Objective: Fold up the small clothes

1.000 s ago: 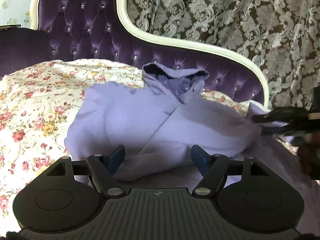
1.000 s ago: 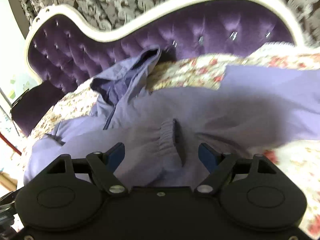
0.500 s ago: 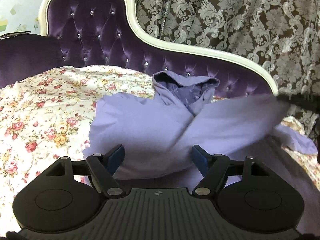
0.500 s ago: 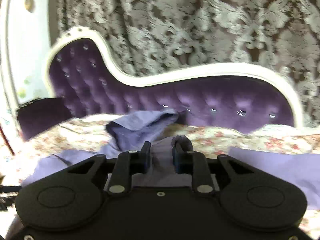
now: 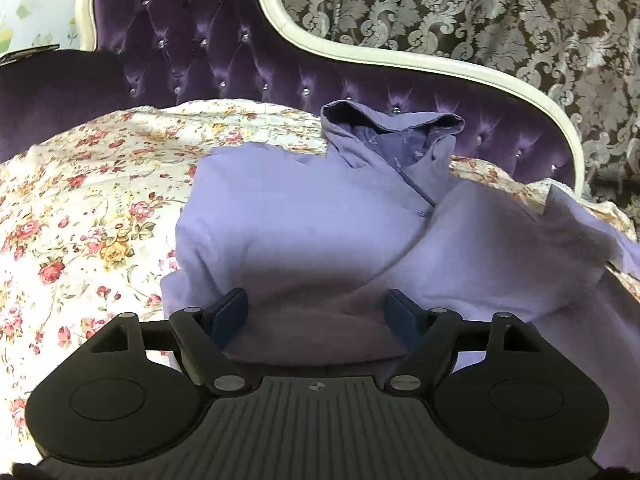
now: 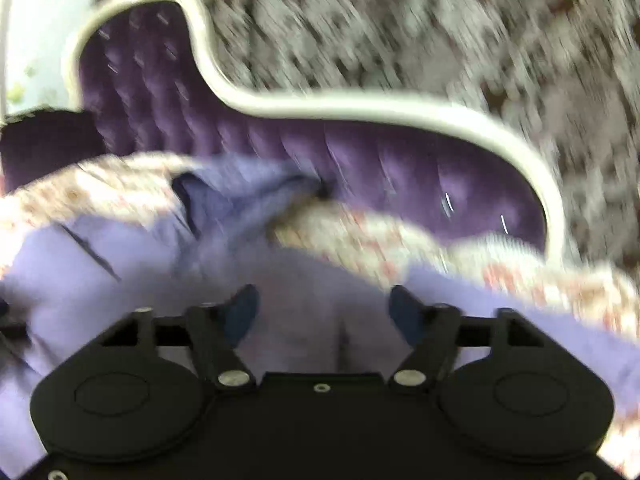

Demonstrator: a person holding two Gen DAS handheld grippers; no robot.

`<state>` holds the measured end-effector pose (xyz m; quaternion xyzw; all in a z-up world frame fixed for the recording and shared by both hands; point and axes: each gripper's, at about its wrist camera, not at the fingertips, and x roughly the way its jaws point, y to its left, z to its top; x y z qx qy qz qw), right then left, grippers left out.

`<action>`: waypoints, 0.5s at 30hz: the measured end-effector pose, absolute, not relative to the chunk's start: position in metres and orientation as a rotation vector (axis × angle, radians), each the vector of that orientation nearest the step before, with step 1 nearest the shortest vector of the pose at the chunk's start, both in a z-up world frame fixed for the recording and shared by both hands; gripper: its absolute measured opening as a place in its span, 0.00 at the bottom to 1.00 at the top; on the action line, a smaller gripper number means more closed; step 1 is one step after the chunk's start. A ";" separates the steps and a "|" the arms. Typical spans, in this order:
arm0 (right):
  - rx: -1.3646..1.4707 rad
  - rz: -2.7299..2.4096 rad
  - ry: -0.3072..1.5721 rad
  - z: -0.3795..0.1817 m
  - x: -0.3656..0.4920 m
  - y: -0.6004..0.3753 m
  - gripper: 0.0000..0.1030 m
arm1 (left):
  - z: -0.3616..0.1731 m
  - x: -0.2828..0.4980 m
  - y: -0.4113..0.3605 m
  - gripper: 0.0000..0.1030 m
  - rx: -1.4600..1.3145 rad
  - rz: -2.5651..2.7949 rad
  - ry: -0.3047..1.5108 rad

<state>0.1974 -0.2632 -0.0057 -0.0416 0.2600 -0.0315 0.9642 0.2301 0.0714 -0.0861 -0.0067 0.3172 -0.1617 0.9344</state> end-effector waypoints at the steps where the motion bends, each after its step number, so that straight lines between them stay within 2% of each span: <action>1: -0.092 -0.022 0.506 0.004 0.201 -0.254 0.81 | -0.086 0.229 0.071 0.75 -0.009 -0.342 0.650; 5: -0.054 0.217 0.509 0.023 0.232 -0.215 0.80 | -0.087 0.221 0.076 0.75 -0.018 -0.380 0.649; 7: -0.026 0.344 0.542 0.020 0.254 -0.189 0.72 | -0.084 0.221 0.084 0.75 -0.077 -0.393 0.641; 8: -0.026 0.398 0.553 0.016 0.265 -0.175 0.63 | -0.083 0.221 0.087 0.75 -0.104 -0.400 0.635; 9: -0.044 0.446 0.561 0.012 0.275 -0.160 0.58 | -0.082 0.222 0.091 0.75 -0.128 -0.403 0.630; 15: -0.163 0.627 0.612 -0.018 0.329 -0.072 0.49 | -0.079 0.225 0.106 0.75 -0.200 -0.351 0.573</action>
